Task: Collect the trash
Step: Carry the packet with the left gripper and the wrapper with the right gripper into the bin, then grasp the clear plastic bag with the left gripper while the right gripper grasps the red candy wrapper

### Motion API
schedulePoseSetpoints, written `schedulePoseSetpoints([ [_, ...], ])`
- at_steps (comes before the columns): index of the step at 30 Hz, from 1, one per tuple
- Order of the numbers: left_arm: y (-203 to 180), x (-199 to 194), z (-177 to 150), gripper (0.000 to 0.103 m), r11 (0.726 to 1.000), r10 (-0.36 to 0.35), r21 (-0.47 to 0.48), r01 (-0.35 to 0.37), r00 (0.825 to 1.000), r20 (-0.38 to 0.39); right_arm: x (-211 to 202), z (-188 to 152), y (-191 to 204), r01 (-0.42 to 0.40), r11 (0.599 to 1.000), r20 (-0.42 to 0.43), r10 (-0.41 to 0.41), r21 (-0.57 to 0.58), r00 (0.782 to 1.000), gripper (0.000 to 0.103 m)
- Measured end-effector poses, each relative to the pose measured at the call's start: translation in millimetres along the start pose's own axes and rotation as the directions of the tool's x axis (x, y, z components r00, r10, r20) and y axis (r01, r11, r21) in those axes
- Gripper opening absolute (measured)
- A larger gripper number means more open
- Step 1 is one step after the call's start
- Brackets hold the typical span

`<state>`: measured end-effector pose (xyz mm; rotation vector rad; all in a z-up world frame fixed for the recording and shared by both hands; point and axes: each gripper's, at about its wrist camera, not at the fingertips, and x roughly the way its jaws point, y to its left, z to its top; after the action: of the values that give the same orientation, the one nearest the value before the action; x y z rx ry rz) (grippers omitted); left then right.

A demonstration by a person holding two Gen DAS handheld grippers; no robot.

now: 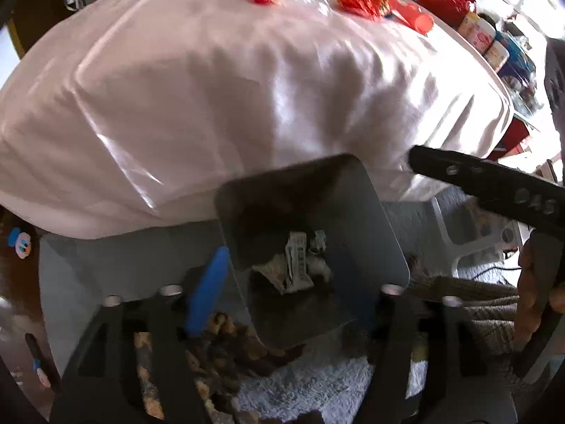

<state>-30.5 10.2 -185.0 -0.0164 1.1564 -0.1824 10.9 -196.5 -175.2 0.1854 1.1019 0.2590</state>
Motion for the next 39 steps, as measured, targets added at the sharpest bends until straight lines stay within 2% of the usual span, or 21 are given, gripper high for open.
schedulePoseSetpoints([
  [1,2.3,-3.3,1.9,0.085,1.0,0.004,-0.009,-0.004,1.0,0.011,-6.9,2.9,-3.8,0.009,1.0,0.029,-0.009,0.008,1.0,0.093],
  [2,4.6,-6.7,4.0,0.089,1.0,0.004,-0.019,-0.003,1.0,0.021,-10.3,5.1,-6.7,0.012,1.0,0.04,-0.012,0.009,0.999,0.096],
  [8,14.7,-35.6,28.0,0.089,0.998,0.037,-0.052,-0.033,0.996,0.083,-32.6,22.2,-23.7,0.052,0.999,0.093,-0.052,0.01,0.994,0.096],
  [11,12.6,-57.9,44.5,0.092,0.999,0.042,-0.038,-0.037,0.99,0.137,-47.1,33.9,-26.1,0.066,0.998,0.131,-0.066,0.006,0.989,0.096],
  [14,4.2,-74.0,61.6,0.095,0.996,0.089,-0.015,-0.088,0.977,0.196,-59.4,48.6,-29.7,0.067,0.998,0.169,-0.069,0.018,0.983,0.096],
  [17,-1.0,-82.0,77.6,0.095,0.995,0.091,0.014,-0.097,0.97,0.227,-65.9,64.1,-31.1,0.068,0.997,0.191,-0.072,0.031,0.979,0.097],
  [23,-1.1,-75.4,115.8,0.095,0.997,0.073,0.014,-0.078,0.971,0.228,-64.6,98.3,-28.5,0.078,0.997,0.215,-0.082,0.027,0.973,0.097],
  [32,-2.2,-38.5,149.5,0.095,0.999,0.034,0.025,-0.04,0.982,0.186,-27.1,141.7,-19.7,0.044,0.999,0.198,-0.049,0.031,0.979,0.096],
  [36,-5.4,-20.7,160.2,0.095,1.0,-0.001,0.028,-0.003,0.987,0.158,-8.6,153.7,-12.8,0.026,0.999,0.176,-0.029,0.023,0.984,0.088],
  [39,-8.5,-10.8,166.3,0.095,0.999,0.004,0.038,-0.01,0.989,0.15,4.1,161.1,-11.4,0.029,0.999,0.162,-0.033,0.028,0.986,0.086],
])
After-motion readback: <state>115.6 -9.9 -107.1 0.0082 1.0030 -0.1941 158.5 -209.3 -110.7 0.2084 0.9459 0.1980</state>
